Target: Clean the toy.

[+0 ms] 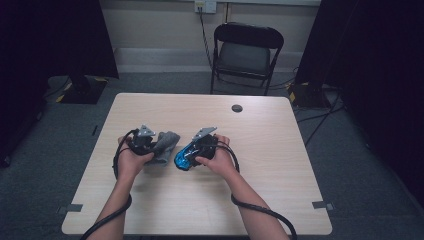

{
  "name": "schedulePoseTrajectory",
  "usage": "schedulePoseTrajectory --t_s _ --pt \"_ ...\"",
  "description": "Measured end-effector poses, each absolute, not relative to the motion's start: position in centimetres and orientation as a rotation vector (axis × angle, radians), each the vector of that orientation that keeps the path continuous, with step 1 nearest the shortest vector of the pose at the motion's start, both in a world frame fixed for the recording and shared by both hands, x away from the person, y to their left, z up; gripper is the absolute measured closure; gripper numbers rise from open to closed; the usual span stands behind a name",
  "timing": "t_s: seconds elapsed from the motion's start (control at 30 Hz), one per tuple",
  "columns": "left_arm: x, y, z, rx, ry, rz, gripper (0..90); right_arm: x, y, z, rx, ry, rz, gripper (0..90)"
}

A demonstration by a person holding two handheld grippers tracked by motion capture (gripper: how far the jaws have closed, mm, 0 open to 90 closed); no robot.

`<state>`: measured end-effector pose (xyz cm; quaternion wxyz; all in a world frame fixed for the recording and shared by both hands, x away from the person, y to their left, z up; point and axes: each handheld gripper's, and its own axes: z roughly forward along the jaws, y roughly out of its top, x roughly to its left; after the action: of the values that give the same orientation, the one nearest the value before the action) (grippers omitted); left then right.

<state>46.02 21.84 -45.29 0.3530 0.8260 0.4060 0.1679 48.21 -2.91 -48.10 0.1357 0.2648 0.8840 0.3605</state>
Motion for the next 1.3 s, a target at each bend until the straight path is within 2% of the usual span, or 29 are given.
schedulePoseTrajectory --t_s 0.4,0.53,0.6,0.8,0.97,1.13,1.3 --pt "50.8 18.0 -47.5 2.210 1.026 0.442 68.5 48.3 -2.9 -48.0 0.769 2.567 1.037 7.9" --pt "51.5 16.8 -47.8 2.176 1.044 0.457 60.7 48.4 -2.9 -48.0 0.766 2.569 1.034 7.9" --pt "51.7 16.3 -47.9 2.142 1.074 0.459 53.7 48.4 -2.9 -48.0 0.767 2.569 1.038 7.9" --pt "52.1 15.0 -48.3 2.074 1.145 0.450 47.8 48.4 -2.9 -48.0 0.766 2.572 1.034 7.9" --pt "52.2 14.4 -48.8 2.076 1.134 0.448 54.2 48.4 -2.9 -48.0 0.766 2.569 1.038 7.9" --pt "52.2 13.7 -48.9 2.106 1.081 0.445 66.0 48.4 -2.9 -48.0 0.769 2.573 1.030 7.9" --pt "52.0 13.8 -48.8 2.147 1.011 0.435 69.8 48.4 -2.9 -48.0 0.768 2.571 1.031 7.9"
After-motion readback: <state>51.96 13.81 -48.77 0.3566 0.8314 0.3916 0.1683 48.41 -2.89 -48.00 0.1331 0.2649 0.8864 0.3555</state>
